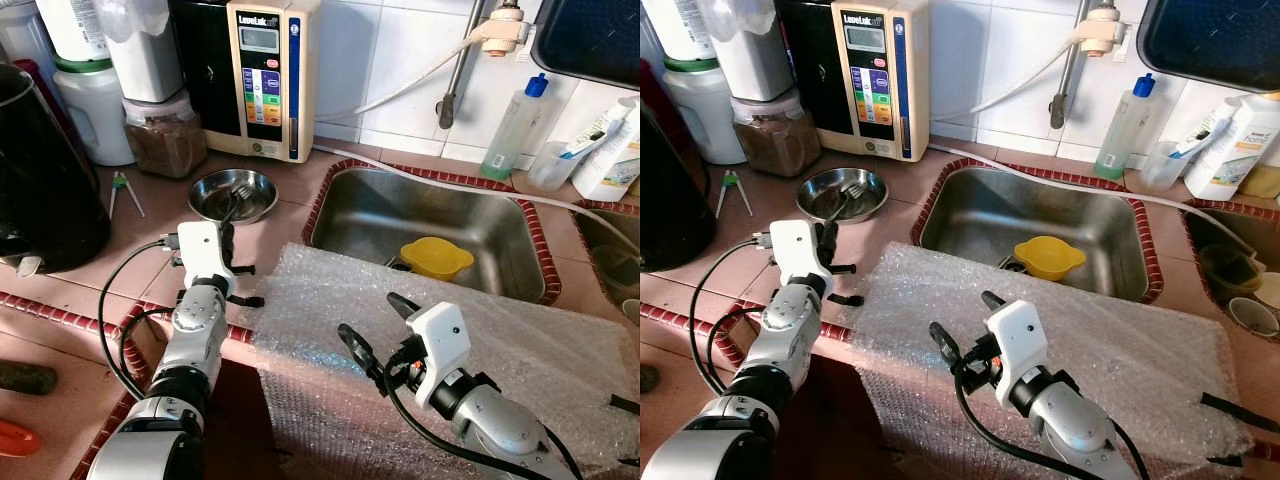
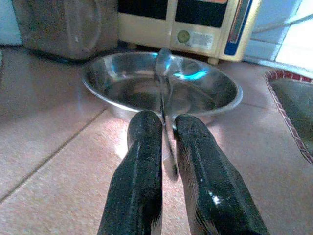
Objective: Kitchen organization
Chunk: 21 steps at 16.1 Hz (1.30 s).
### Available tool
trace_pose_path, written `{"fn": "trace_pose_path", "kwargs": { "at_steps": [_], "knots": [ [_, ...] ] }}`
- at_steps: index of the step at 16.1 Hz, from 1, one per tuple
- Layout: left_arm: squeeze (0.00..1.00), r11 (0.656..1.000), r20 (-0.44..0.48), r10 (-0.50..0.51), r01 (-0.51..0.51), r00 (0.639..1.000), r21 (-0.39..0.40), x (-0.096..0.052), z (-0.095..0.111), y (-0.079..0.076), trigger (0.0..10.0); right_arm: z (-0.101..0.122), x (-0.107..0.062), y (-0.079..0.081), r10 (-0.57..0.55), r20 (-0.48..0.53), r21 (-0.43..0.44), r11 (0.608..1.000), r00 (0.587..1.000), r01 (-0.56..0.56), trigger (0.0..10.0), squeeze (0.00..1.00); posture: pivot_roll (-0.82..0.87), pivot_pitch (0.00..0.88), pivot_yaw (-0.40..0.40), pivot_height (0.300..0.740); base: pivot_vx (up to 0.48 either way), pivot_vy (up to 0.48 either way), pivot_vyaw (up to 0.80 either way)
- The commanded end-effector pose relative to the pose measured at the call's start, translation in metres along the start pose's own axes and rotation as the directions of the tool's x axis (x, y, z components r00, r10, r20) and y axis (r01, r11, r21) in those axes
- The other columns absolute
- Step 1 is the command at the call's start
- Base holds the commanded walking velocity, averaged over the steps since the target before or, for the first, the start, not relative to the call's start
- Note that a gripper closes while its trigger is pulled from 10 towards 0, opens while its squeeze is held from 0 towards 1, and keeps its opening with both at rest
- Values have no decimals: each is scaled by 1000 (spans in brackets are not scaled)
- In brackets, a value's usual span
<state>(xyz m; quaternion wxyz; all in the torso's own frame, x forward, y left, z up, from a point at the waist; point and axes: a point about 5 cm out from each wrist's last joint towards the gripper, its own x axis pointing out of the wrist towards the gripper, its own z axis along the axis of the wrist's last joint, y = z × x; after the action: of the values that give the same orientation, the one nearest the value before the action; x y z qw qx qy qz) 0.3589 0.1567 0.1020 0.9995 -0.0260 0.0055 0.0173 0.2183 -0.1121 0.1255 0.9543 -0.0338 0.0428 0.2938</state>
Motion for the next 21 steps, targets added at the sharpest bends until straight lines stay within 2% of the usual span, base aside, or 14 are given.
{"fn": "trace_pose_path", "kwargs": {
  "at_steps": [1,5,7,8,9,10,11,13,14,15,16,17,18,21],
  "knots": [
    [1000,1000,-17,-2,2,1000,7,3,1,-2,10000,1,-2,-3,-17,0,-14,1000,1000,17,10000,0,-27,2,-4,740,0,0,0],
    [1000,999,15,28,-27,999,-45,8,12,1,10000,2,-1,-4,-21,1,-18,1000,1000,21,10000,0,-27,0,-4,740,0,0,0],
    [1000,999,22,30,-29,999,-30,8,14,1,10000,2,-1,-4,-21,0,-18,1000,1000,21,10000,0,-25,0,-4,740,0,0,0],
    [541,999,9,37,-37,999,-24,9,13,1,10000,2,-1,-4,-20,0,-19,1000,1000,20,10000,0,-25,0,-4,740,0,0,0],
    [0,999,-1,33,-33,999,-40,9,12,0,10000,2,-1,-4,-20,1,-20,1000,1000,20,10000,0,-29,0,-2,740,0,0,0],
    [0,999,0,19,-19,1000,-51,9,11,-1,10000,2,-1,-5,-22,1,-20,1000,1000,22,10000,0,-30,0,-1,740,0,0,0],
    [0,999,4,11,-10,1000,-48,9,11,-2,7608,2,-1,-5,-25,1,-21,999,1000,25,10000,0,-30,0,-1,740,0,0,0],
    [0,999,5,7,-7,1000,-53,8,11,-4,7922,1,-2,-5,-27,-1,-21,999,1000,27,10000,0,-34,0,1,740,0,0,0],
    [0,997,-12,18,-19,1000,-70,9,9,-4,9922,1,-2,-5,-28,-1,-21,999,1000,28,10000,0,-36,0,2,740,0,0,0],
    [0,997,-16,21,-22,1000,-75,9,8,-4,9922,1,-2,-5,-29,-1,-21,999,1000,29,10000,0,-36,0,2,740,0,0,0],
    [0,991,-30,37,-41,999,-131,9,7,-3,10000,2,-2,-6,-29,0,-21,999,1000,29,10000,0,-37,0,2,740,0,0,0],
    [0,991,-29,32,-36,999,-128,9,7,-3,8941,2,-2,-6,-29,0,-22,999,1000,29,10000,0,-38,0,1,740,0,0,0],
    [0,990,-17,21,-23,1000,-137,9,9,-4,235,2,-2,-6,-30,-1,-23,999,1000,30,10000,0,-38,0,1,740,0,0,0],
    [0,986,-23,30,-33,999,-161,11,9,-5,0,2,-2,-7,-32,0,-24,999,999,32,10000,0,-39,0,3,740,0,0,0]
  ]
}}
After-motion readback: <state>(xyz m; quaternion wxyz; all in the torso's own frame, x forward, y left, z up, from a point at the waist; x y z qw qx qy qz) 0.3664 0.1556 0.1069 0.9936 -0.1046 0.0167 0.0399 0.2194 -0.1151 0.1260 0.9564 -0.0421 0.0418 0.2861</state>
